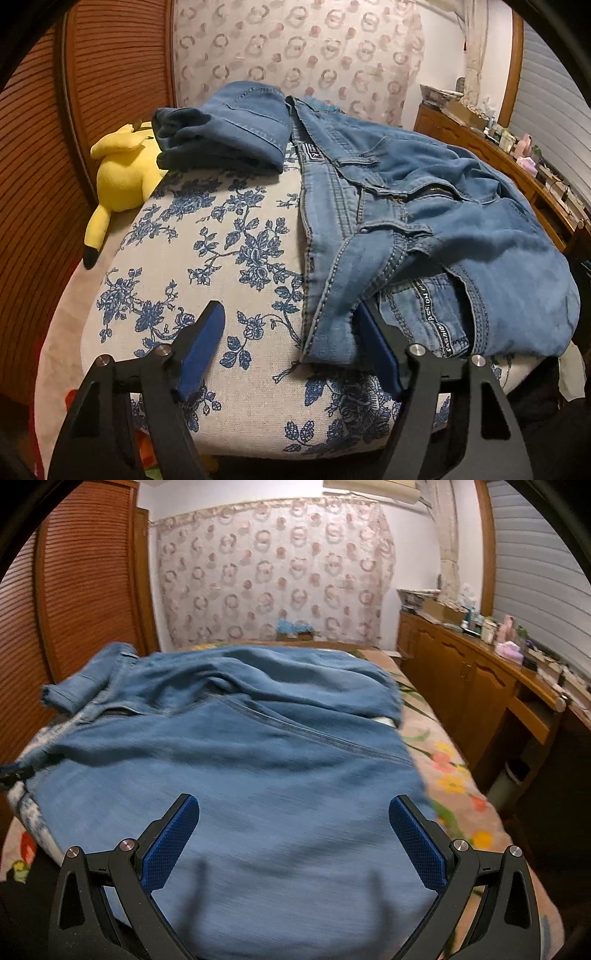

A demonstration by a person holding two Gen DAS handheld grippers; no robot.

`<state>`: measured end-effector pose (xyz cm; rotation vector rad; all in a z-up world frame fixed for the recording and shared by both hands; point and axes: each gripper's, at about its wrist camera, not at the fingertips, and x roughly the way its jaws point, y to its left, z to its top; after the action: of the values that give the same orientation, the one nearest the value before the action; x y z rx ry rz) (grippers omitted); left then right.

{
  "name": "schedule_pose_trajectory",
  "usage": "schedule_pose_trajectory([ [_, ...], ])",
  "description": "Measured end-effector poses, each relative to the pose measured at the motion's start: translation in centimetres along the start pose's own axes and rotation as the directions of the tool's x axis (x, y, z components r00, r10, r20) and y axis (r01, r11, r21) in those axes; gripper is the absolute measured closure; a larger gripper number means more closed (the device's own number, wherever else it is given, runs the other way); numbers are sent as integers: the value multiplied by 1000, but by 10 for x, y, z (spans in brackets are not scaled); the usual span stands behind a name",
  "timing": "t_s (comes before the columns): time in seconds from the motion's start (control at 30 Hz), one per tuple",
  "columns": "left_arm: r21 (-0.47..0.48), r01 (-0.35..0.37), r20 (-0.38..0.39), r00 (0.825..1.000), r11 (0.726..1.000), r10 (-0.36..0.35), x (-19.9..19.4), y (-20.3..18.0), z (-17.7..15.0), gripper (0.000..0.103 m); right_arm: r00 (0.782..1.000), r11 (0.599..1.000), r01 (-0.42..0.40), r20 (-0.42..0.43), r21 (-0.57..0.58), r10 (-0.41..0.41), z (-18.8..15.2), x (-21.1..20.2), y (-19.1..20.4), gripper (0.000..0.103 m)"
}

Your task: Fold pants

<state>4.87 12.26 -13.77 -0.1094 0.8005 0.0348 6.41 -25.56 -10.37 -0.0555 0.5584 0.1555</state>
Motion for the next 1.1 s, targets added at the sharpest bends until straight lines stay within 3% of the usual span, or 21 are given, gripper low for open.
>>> schedule_pose_trajectory([
  [0.17,-3,53,4,999,999,-53,-1,1,-4,42,998,999,46,-40,25,-45,-7,-11,-26,2],
  [0.4,12,44,2,999,999,-44,-1,-3,-3,44,993,998,45,-111,46,-40,-8,-16,-37,8],
  [0.57,14,107,0,994,994,-107,-2,-7,-2,73,989,998,22,-146,62,-13,-7,-24,-43,16],
  [0.63,15,111,5,994,994,-111,-3,-9,-3,76,989,997,21,-151,73,-10,-5,-27,-44,16],
  [0.7,6,139,12,990,990,-139,-5,-10,-1,91,988,996,22,-151,83,-9,0,-21,-47,16],
  [1.1,82,162,146,974,983,-172,-51,-32,35,94,988,995,6,-154,104,10,1,2,-53,25],
])
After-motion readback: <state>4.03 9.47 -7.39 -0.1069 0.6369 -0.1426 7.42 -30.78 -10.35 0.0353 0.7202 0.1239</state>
